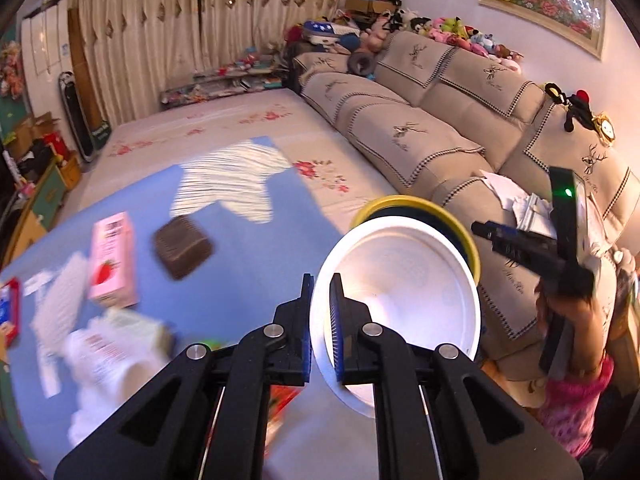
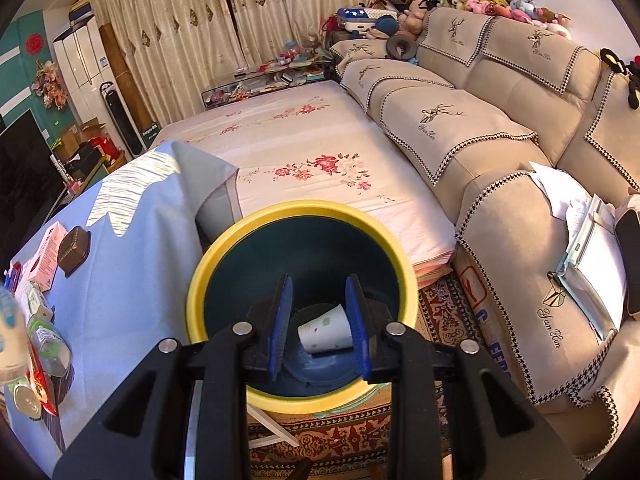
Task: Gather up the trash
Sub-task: 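Grasp the white plastic bowl rim with the left tool and lift it, then carry the bowl over the bin and open the left tool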
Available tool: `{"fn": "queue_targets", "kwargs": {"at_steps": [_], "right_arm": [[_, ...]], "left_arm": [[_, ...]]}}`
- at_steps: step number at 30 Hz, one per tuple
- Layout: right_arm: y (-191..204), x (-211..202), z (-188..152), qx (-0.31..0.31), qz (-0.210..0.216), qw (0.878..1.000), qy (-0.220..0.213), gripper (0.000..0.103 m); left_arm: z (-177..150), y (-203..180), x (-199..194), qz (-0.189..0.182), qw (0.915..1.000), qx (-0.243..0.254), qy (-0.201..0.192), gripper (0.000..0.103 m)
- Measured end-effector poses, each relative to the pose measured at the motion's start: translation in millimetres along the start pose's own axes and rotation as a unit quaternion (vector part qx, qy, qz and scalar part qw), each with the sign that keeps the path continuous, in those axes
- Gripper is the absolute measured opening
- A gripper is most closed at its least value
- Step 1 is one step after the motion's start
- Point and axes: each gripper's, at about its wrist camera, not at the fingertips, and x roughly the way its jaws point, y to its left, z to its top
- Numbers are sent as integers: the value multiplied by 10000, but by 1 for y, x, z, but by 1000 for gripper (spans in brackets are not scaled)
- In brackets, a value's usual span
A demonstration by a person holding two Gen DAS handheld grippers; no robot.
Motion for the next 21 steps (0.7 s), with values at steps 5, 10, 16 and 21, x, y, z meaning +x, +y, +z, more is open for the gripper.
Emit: {"fn": "queue_targets", "kwargs": {"at_steps": [5,10,16,21], "right_arm": [[-23,-2,5,52,-66,10000,-37,27],[-44,4,8,123,-187,9998,6,27],[-58,16,9,205,-230,9995,92,27],[-63,23,10,253,-236,9993,132,30]], "left_arm": [[35,-46,90,51,9993,110,364,9],[48,-77,174,217,9949,198,961,9],[50,-90,237,468,9898,227,1323,9],[50,-95,250,550,9884,266,1392,24]]}}
